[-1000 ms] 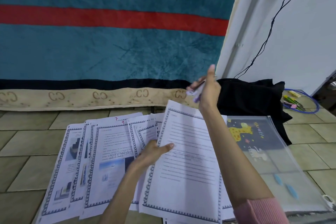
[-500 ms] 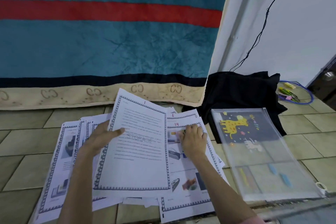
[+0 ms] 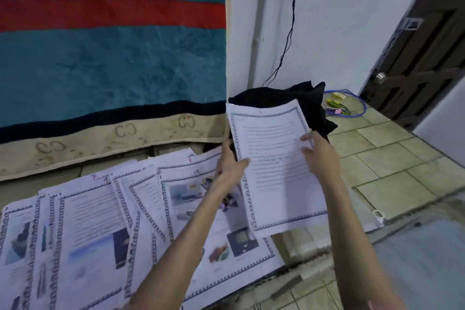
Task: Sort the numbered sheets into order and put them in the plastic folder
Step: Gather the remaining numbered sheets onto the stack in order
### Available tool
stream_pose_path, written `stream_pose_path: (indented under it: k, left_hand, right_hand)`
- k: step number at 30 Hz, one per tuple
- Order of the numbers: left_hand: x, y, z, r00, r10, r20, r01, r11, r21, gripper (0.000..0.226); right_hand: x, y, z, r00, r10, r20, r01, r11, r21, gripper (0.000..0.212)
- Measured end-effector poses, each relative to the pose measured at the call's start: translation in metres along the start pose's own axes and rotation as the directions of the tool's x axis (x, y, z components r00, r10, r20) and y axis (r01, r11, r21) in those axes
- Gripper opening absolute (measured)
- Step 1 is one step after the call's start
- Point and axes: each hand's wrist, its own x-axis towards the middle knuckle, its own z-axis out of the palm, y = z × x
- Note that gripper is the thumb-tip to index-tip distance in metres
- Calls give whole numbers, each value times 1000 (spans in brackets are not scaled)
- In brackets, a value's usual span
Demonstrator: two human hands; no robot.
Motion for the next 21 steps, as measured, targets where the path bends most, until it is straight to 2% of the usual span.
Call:
stream_pose_path:
  k: [4,6,7,9,11,12,13,14,17,21]
  left_hand:
    - [7,-30,81,996,27,87,-41,985,170,85]
    - [4,-38,101,995,47,84,-66,969,238,85]
    - [5,-45,108,997,67,44,-78,942,327,83]
    - [5,-52,114,991,134,-20,-97,809,580,83]
    - [6,-59,116,987,142,70,-142,602,786,76]
    - [4,-64,116,985,108,136,-172,525,833,65]
    - [4,-70,116,981,90,171,-193,483,854,55]
    - [5,-77,115,981,83,178,-196,460,866,54]
    - [2,-84,117,980,79,183,-199,365,910,76]
    - [2,-77,115,973,-12,232,-208,397,894,98]
  right_hand:
    - [20,61,-5,997,72,-1,-71,973,-221,44]
    - [23,81,1,998,48,34,-36,954,-297,51]
    - [23,89,6,998,33,48,-15,937,-348,54]
    - [22,102,16,998,14,63,17,886,-464,57]
    - [20,108,25,996,30,85,24,820,-573,55]
    - [18,109,29,993,54,103,19,801,-598,51]
    - [17,111,35,990,69,127,19,809,-587,47]
    - [15,114,40,983,79,164,23,838,-545,46]
    - [6,123,54,963,87,256,49,875,-482,66]
    - [7,128,55,965,81,251,62,856,-513,68]
